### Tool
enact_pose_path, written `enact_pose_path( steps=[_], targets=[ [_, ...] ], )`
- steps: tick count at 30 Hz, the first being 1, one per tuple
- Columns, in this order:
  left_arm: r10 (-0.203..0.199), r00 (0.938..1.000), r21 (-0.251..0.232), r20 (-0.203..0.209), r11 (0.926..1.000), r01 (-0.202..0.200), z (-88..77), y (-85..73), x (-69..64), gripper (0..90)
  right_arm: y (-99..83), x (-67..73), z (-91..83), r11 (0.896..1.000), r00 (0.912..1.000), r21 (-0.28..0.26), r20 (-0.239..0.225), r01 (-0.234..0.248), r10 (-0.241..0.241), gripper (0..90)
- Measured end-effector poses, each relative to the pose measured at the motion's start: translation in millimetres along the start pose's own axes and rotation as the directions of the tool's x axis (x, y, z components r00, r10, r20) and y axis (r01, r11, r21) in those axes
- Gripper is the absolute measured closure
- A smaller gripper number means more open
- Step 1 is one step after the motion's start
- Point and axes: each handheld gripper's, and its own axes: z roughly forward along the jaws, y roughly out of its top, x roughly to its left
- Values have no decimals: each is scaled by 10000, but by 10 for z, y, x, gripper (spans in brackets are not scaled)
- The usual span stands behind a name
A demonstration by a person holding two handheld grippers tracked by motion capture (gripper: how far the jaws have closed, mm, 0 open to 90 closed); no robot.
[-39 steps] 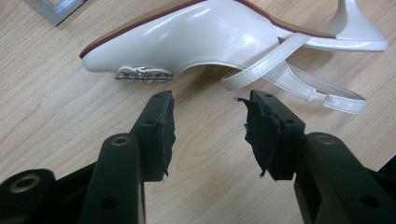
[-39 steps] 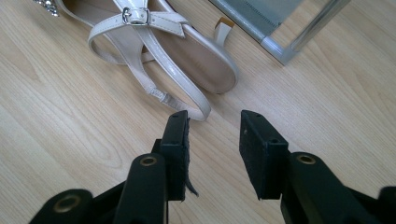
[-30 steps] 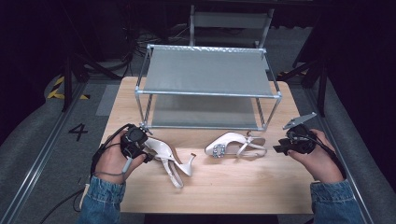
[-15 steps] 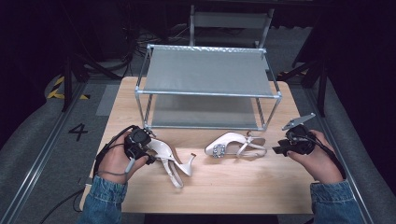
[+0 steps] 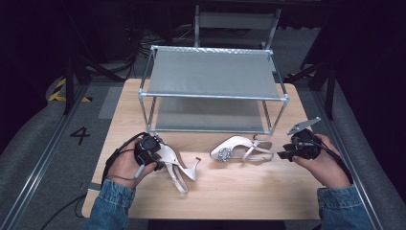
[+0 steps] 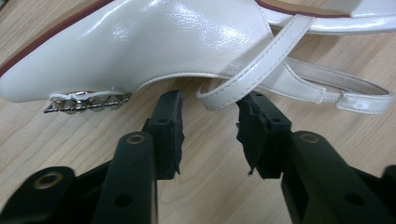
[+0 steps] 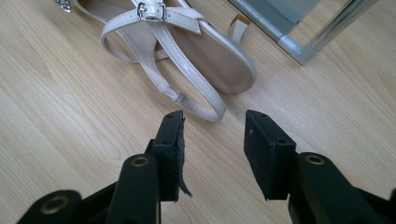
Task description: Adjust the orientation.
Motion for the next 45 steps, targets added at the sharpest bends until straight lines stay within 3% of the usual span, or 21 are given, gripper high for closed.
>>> enact_pose_path(
  steps=[8, 11, 20, 27, 30, 32, 35, 41, 45],
  targets=[
    [227, 9988, -341, -436, 9991, -242, 101, 19, -3, 773, -9, -8, 36, 9999, 9999, 95, 98, 66, -67, 590],
    [85, 9995, -464, -320, 9989, -99, 99, 4, -14, 831, -16, -18, 33, 9999, 9999, 74, 111, 74, -74, 590],
    [73, 9990, -627, -445, 9980, -101, -4, -2, -35, 851, -25, -22, 39, 10000, 10000, 63, 66, 70, -70, 581],
    [-361, 9977, -827, -576, 9961, 313, -132, -32, -29, 880, -37, -32, 51, 9999, 10000, 107, 47, -3, 3, 577],
    [-360, 9976, -1118, -597, 9933, 291, -199, -33, -46, 882, -45, -38, 60, 9999, 10000, 128, 71, -17, 16, 575],
    [-322, 9947, -1109, -978, 9936, 213, -251, -27, -69, 883, -48, -39, 60, 9999, 10000, 126, 93, -13, 12, 573],
    [-283, 9933, -1208, -1117, 9926, 147, -311, -26, -86, 884, -53, -39, 58, 9999, 10000, 116, 74, -26, 26, 573],
    [-188, 9857, -1027, -1674, 9947, 15, -332, 40, -140, 883, -73, -37, 75, 9998, 9999, 199, 77, -75, 74, 570],
    [88, 9874, -949, -1579, 9952, -241, -306, 106, -207, 883, -92, -41, 69, 9997, 9999, 228, 93, -129, 127, 568]
  ],
)
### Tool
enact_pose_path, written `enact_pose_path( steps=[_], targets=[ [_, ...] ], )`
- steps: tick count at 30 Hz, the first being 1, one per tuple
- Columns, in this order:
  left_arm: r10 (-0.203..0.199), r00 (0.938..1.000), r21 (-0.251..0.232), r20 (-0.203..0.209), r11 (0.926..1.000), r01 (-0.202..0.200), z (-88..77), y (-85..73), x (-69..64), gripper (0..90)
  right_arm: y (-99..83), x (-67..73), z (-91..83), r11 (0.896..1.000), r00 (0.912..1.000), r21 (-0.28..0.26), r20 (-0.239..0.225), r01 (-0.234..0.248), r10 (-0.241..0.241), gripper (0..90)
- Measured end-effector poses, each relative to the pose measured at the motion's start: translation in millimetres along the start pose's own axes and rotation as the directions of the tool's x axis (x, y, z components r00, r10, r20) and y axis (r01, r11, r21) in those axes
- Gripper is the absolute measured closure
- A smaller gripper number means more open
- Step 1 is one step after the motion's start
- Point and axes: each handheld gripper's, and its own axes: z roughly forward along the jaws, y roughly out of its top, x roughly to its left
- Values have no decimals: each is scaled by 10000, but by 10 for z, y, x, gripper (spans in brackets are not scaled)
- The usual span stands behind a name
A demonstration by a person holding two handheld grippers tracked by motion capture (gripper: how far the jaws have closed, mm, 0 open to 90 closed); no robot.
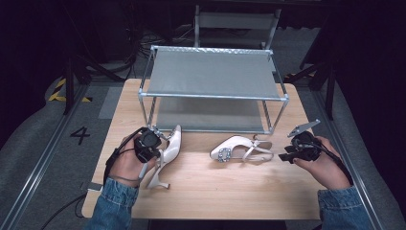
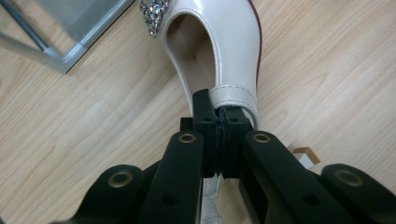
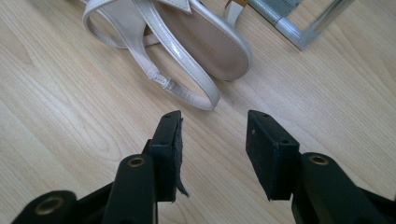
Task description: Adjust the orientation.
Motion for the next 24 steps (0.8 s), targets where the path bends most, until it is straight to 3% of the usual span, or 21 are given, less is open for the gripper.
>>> enact_pose_path(
  steps=[11, 19, 24],
  targets=[
    [617, 9980, -363, 159, 9975, -611, 8, 182, -215, 880, -36, -7, -6, 9999, 9999, -2, 34, -111, 111, 560],
    [591, 9960, -834, 676, 9951, -534, 90, 285, -258, 872, -54, -2, -15, 9999, 9999, -17, 57, -100, 100, 552],
    [616, 9935, -812, 955, 9952, -539, 140, 364, -274, 866, -72, 3, -10, 9999, 9999, 30, 55, -148, 147, 548]
  ],
)
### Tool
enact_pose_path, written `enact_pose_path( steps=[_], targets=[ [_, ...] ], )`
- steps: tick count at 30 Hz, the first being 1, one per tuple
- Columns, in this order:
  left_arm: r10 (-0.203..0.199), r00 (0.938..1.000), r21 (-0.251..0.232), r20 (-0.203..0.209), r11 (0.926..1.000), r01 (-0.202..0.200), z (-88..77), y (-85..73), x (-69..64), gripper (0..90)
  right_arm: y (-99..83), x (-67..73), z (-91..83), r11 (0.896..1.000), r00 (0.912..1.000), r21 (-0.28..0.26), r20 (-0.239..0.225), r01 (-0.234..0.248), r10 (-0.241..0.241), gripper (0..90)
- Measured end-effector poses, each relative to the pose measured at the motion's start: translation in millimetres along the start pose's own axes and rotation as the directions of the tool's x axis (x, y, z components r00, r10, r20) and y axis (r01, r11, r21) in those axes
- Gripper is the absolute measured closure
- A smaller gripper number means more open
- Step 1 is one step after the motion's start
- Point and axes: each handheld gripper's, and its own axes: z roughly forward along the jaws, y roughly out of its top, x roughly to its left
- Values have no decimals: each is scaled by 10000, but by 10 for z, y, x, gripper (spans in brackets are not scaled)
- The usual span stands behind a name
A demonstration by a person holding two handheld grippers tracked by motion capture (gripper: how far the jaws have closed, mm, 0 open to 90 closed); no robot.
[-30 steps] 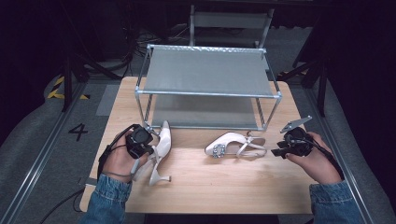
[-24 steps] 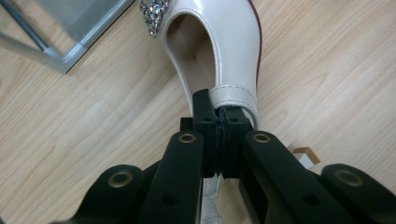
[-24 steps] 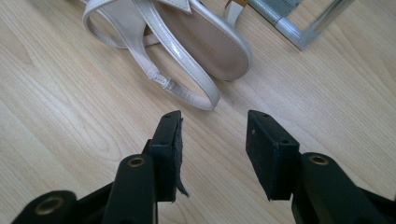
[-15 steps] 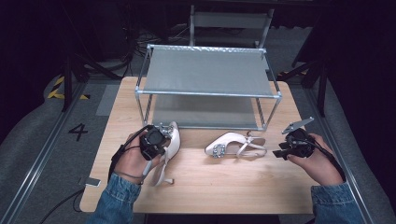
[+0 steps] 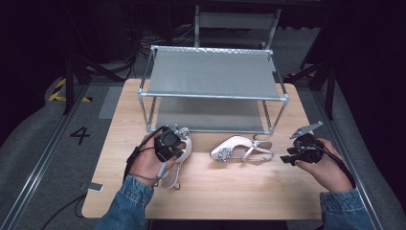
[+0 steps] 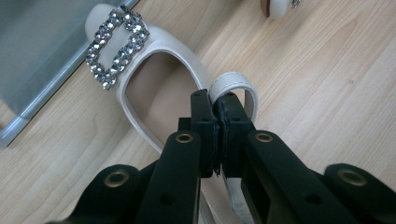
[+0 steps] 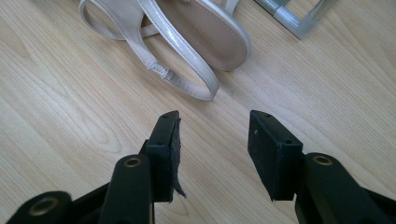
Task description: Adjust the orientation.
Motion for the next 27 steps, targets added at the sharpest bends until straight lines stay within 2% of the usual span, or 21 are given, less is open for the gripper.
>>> enact_pose_path(
  steps=[4, 9, 12, 15, 19, 22, 23, 27],
  targets=[
    [227, 9995, 132, 203, 9997, -229, 70, 79, -30, 861, -11, 5, 12, 10000, 10000, 59, -25, 4, -4, 545],
    [341, 9994, 387, 29, 9987, -342, 116, 132, -75, 850, -28, 5, 11, 9999, 10000, 93, -37, -73, 73, 544],
    [188, 9998, 184, 34, 9997, -188, 85, 138, -82, 789, -41, -5, 3, 10000, 10000, 52, -13, -71, 71, 543],
    [-202, 9994, -244, 269, 9995, 209, 22, 141, -111, 692, -44, -11, -7, 10000, 10000, 12, 22, -88, 88, 542],
    [-279, 9993, -593, 265, 9978, 295, -59, 156, -203, 640, -39, -10, -8, 9999, 9999, -1, -32, -104, 104, 541],
    [-349, 9988, -623, 353, 9974, 370, -70, 162, -237, 622, -35, -8, -8, 10000, 10000, -5, -37, -72, 72, 541],
    [-480, 9974, -441, 537, 9978, 504, -55, 164, -260, 622, -33, -5, -7, 10000, 10000, 9, -30, -29, 29, 541],
    [-946, 9933, 52, 671, 9955, 944, 69, 161, -253, 593, -29, 9, -7, 10000, 10000, 3, -64, -23, 23, 539]
  ],
)
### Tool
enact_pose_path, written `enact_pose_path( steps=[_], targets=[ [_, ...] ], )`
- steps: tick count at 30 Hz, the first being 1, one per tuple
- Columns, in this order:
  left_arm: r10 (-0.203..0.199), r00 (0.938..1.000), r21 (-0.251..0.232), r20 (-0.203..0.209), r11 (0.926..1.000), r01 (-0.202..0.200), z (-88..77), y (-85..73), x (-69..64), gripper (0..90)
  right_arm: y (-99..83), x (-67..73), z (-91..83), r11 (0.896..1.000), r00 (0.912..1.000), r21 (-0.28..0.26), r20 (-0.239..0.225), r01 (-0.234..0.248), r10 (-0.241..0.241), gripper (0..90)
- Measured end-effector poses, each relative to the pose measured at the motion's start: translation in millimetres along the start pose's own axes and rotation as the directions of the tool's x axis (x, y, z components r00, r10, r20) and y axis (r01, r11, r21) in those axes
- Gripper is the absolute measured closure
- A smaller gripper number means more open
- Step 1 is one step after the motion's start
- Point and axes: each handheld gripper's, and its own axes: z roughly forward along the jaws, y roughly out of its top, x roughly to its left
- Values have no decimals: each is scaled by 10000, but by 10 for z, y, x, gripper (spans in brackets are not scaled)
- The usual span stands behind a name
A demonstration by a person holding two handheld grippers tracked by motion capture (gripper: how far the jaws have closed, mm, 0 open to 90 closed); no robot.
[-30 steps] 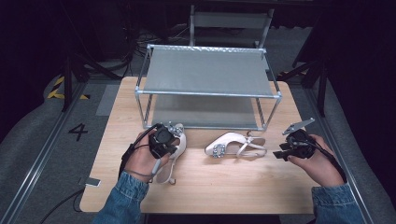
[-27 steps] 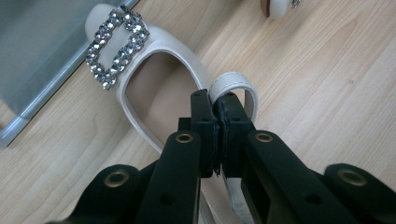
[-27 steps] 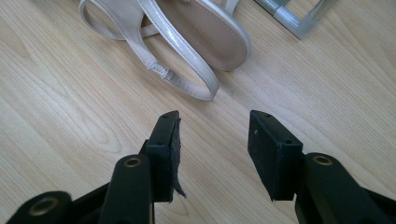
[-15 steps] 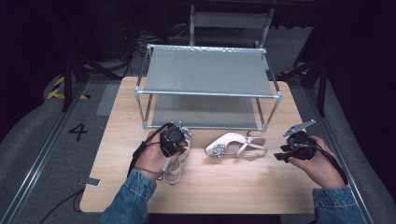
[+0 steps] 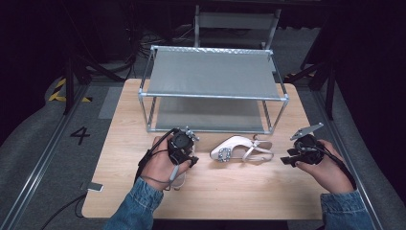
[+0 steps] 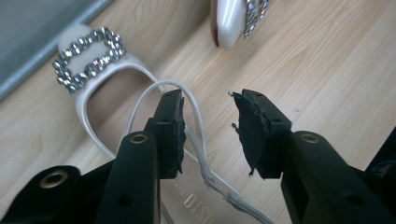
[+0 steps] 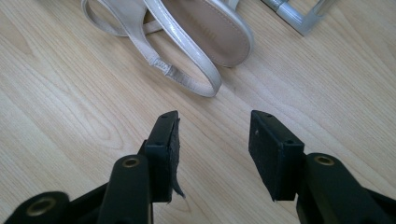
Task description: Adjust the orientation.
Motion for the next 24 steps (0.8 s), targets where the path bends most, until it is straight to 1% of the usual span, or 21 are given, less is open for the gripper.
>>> enact_pose_path(
  steps=[1, 2, 5, 6, 8, 9, 12, 15, 17, 18, 22, 23, 24],
  targets=[
    [-220, 9998, 160, 21, 9996, 219, 43, -4, 10, 581, -1, -3, -1, 10000, 10000, 9, 18, 29, -29, 538],
    [-204, 9998, 194, -3, 9996, 204, 72, -5, 25, 569, -2, -5, -1, 10000, 10000, -4, 40, 46, -46, 538],
    [-570, 9984, 415, -52, 9975, 572, 177, -15, 43, 546, -4, -4, -1, 10000, 10000, -10, 34, -14, 14, 537],
    [-568, 9984, 413, -76, 9975, 570, 206, -15, 51, 540, -6, -6, 0, 10000, 10000, -18, 32, -3, 3, 536],
    [-735, 9972, 600, -134, 9954, 741, 276, -16, 64, 530, -7, -7, 2, 10000, 10000, -15, 31, -2, 2, 536],
    [-735, 9972, 600, -134, 9954, 741, 276, -16, 64, 525, -7, -7, 2, 10000, 10000, -15, 31, -2, 2, 536],
    [-775, 9962, 762, -389, 9939, 803, 374, -12, 71, 525, -10, -8, 6, 10000, 10000, 5, 17, -20, 20, 535],
    [-783, 9958, 929, -473, 9923, 825, 442, -6, 77, 551, -14, -12, 14, 10000, 10000, 9, 11, -26, 26, 534],
    [-865, 9956, 838, -364, 9925, 893, 464, -3, 89, 564, -16, -10, 16, 10000, 10000, 28, 3, -25, 25, 534],
    [-826, 9960, 804, -351, 9931, 852, 468, 1, 100, 587, -17, -11, 16, 10000, 10000, 47, 11, -3, 3, 534],
    [-978, 9945, 848, -382, 9913, 1007, 476, 11, 94, 639, -17, -11, 29, 10000, 10000, 47, 5, 0, 0, 533],
    [-905, 9950, 841, -434, 9920, 939, 472, 10, 96, 661, -16, -10, 33, 10000, 10000, 38, -10, -3, 3, 533],
    [-893, 9947, 852, -509, 9920, 934, 460, 8, 99, 705, -17, -8, 34, 10000, 10000, 48, -18, -16, 16, 533]
  ],
)
